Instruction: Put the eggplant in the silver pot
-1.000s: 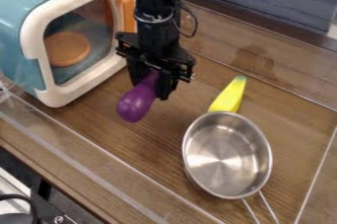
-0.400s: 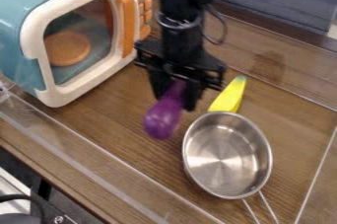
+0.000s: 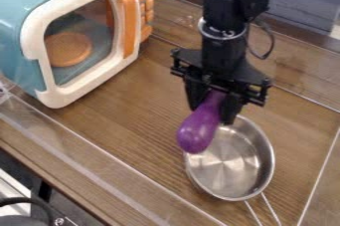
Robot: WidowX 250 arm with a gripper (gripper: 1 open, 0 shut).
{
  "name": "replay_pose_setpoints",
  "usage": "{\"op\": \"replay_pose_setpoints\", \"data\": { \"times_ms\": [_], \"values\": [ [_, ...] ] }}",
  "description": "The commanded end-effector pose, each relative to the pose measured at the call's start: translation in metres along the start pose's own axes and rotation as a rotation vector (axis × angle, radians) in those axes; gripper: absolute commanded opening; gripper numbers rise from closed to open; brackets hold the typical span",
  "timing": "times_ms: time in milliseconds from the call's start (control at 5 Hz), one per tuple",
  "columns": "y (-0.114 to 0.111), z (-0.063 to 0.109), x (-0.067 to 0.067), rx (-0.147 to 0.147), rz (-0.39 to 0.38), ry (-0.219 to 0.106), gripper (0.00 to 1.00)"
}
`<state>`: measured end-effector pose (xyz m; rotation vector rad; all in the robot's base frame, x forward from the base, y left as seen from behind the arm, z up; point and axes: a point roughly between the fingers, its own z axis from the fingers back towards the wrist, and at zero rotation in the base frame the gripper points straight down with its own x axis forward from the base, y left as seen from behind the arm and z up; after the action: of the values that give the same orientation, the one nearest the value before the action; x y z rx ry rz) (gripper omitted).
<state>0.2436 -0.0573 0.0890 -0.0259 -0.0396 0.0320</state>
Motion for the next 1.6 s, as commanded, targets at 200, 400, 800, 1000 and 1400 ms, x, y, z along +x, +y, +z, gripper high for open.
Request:
{"op": "replay_pose_setpoints", "data": {
  "times_ms": [200, 400, 800, 1000, 1400],
  "values": [
    [-0.002, 0.012, 0.004, -0.007, 0.095, -0.034, 0.00],
    [-0.012, 0.008, -0.001, -0.008, 0.079, -0.030, 0.00],
    [-0.022, -0.008, -0.015, -0.019, 0.044, -0.034, 1.00],
    [-0.020, -0.007, -0.021, -0.017, 0.022, -0.041, 1.00],
    [-0.025, -0.009, -0.023, -0.023, -0.013, -0.056, 1.00]
  ]
}}
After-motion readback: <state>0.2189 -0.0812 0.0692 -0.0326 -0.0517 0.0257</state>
